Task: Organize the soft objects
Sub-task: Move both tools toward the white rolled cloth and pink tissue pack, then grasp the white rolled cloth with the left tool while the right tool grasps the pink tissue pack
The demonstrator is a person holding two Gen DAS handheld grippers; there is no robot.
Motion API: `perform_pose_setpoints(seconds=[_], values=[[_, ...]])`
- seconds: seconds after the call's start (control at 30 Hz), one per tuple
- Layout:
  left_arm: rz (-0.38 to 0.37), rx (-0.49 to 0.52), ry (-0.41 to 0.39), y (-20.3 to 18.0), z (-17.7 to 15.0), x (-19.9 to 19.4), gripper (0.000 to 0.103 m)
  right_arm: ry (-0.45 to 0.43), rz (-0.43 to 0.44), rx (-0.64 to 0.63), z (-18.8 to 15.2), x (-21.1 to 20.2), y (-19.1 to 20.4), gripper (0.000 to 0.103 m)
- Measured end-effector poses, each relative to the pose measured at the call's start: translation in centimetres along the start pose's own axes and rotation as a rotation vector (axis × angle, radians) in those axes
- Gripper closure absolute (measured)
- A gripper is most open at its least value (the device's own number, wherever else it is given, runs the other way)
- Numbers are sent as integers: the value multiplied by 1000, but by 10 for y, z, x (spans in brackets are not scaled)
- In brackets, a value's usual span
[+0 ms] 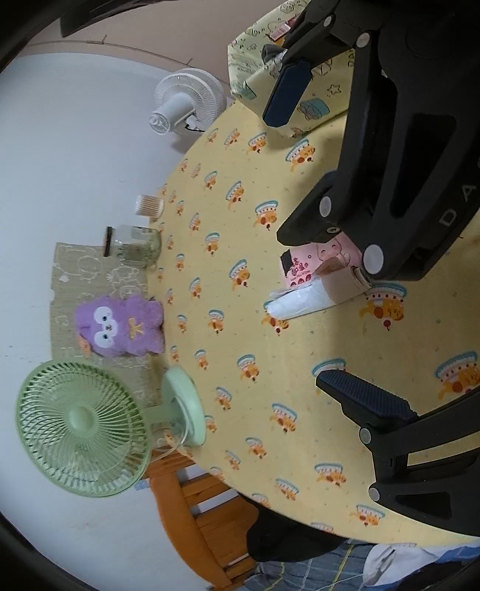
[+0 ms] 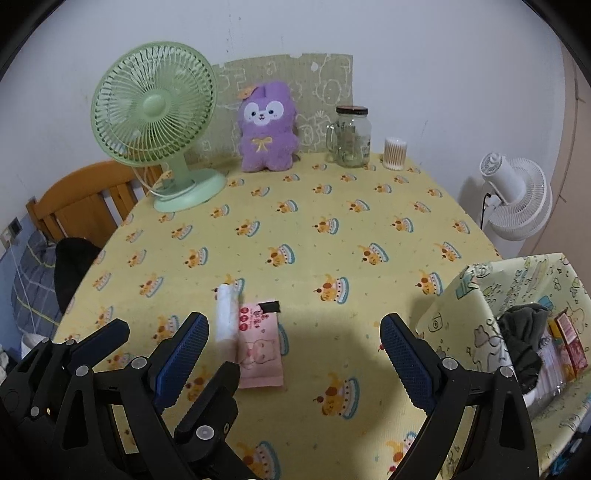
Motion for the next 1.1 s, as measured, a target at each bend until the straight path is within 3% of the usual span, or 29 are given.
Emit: perform_pose_setpoints(seconds=[0.3,0.43,0.6,0.87,0.93,0.97,1.03,1.1], values=[[13,-1,71,-4,-3,35,15,82,21,24,-7,38,-10,7],[17,-8,95,-3,-3,51,15,53,3,22,-5,52,-15,7],[10,-7,94,-5,-4,64,15,84,12,41,-7,68,-20,7],[-49,-44,126,-8,-5,77,26,126,20,44,-10,83,-24,7],[-56,-48,124,-7,-5,78,32,138,28,46,-10,86,-23,7],[-58,-49,119,-5,-5,76,45,139,30,42,-9,87,-22,7],[-63,-59,119,-3,-4,73,58,136,46,45,-8,87,-19,7],[-48,-68,120,1,-4,72,62,131,46,52,-7,85,-17,7]])
Point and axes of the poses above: each gripper's, at about its wrist camera, not at the fingertips, and x roughly the way its jaws point, y to its left, z to its top, the point moved 6 cm from there along x, roughly the way its jaws point, and after that the axes turned 2 degrees about z, right-handed, at the moved point
